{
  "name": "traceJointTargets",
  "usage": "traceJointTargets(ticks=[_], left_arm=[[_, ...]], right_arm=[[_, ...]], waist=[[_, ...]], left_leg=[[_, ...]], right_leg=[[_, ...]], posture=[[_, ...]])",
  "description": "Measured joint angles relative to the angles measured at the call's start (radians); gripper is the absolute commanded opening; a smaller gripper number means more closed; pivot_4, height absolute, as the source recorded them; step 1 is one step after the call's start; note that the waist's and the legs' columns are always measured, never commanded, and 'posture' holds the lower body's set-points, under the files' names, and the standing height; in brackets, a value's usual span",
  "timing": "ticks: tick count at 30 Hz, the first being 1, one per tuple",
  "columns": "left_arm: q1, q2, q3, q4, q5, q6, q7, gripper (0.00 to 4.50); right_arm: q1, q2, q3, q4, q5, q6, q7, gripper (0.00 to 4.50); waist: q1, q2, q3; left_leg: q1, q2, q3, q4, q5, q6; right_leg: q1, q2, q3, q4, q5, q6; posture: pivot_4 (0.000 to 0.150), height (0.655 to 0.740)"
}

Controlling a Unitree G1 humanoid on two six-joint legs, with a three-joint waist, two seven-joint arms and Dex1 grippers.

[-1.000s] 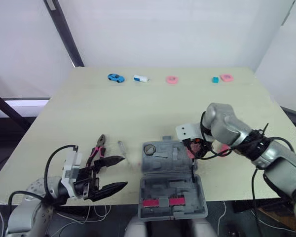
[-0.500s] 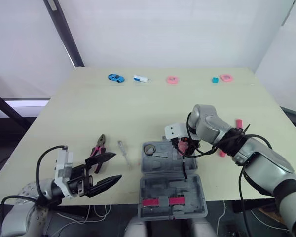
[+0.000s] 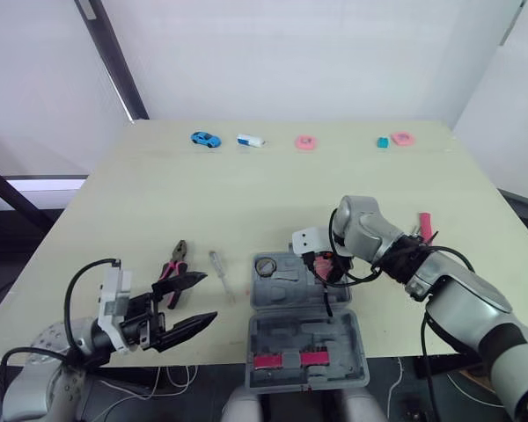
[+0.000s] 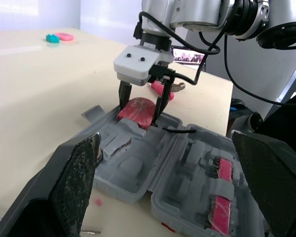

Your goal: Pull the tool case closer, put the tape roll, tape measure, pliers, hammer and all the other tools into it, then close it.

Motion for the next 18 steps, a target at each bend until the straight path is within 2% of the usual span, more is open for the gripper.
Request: traceJointTargets(ticks=[1, 3, 5, 10, 14, 18], left_arm=[[-0.002, 0.000, 0.000, 0.001, 0.000, -0.001, 0.000, 4.50], [-0.003, 0.000, 0.000, 0.008, 0.001, -0.004, 0.000, 4.50], [-0.004, 0.000, 0.000, 0.017, 0.002, -0.005, 0.000, 4.50], [-0.004, -0.001, 0.000, 0.017, 0.002, -0.006, 0.000, 4.50], [-0.003, -0.005, -0.004, 0.015, 0.002, -0.006, 0.002, 4.50], [0.000, -0.010, -0.011, 0.012, 0.001, -0.006, 0.007, 4.50]], right_arm=[[0.000, 0.002, -0.003, 0.005, 0.000, -0.006, -0.001, 2.87], [0.000, 0.007, -0.010, 0.017, 0.001, -0.021, -0.003, 3.91], [0.001, 0.013, -0.010, 0.020, 0.003, -0.027, 0.000, 4.44], [0.002, -0.004, -0.013, -0.008, 0.002, -0.035, -0.004, 4.44], [0.034, -0.089, -0.099, -0.173, 0.024, -0.010, 0.004, 4.44], [0.167, -0.147, -0.261, -0.361, 0.153, 0.059, 0.020, 4.44]], waist=[[-0.001, 0.000, 0.000], [-0.004, 0.000, 0.000], [-0.006, 0.000, 0.000], [-0.012, 0.000, 0.000], [-0.011, 0.000, 0.000], [-0.010, -0.001, 0.000]], left_leg=[[0.000, 0.000, 0.000, 0.000, 0.000, 0.000], [0.001, 0.000, 0.000, 0.000, 0.000, 0.000], [0.001, 0.000, 0.000, 0.000, 0.000, 0.000], [0.000, 0.000, 0.000, 0.000, 0.000, 0.000], [0.000, 0.000, 0.000, 0.000, 0.000, 0.000], [0.000, 0.000, -0.001, -0.001, 0.000, 0.000]], right_leg=[[0.000, 0.000, 0.000, 0.000, 0.000, 0.000], [0.000, 0.000, 0.000, 0.001, 0.000, 0.000], [0.000, 0.000, 0.000, 0.002, 0.000, 0.000], [0.000, 0.000, 0.000, 0.002, 0.000, 0.000], [0.000, -0.001, 0.000, 0.001, 0.000, 0.000], [0.000, 0.000, 0.000, 0.001, 0.000, 0.000]], posture=[[0.150, 0.7400], [0.150, 0.7400], [0.150, 0.7400], [0.150, 0.7400], [0.150, 0.7400], [0.150, 0.7400]])
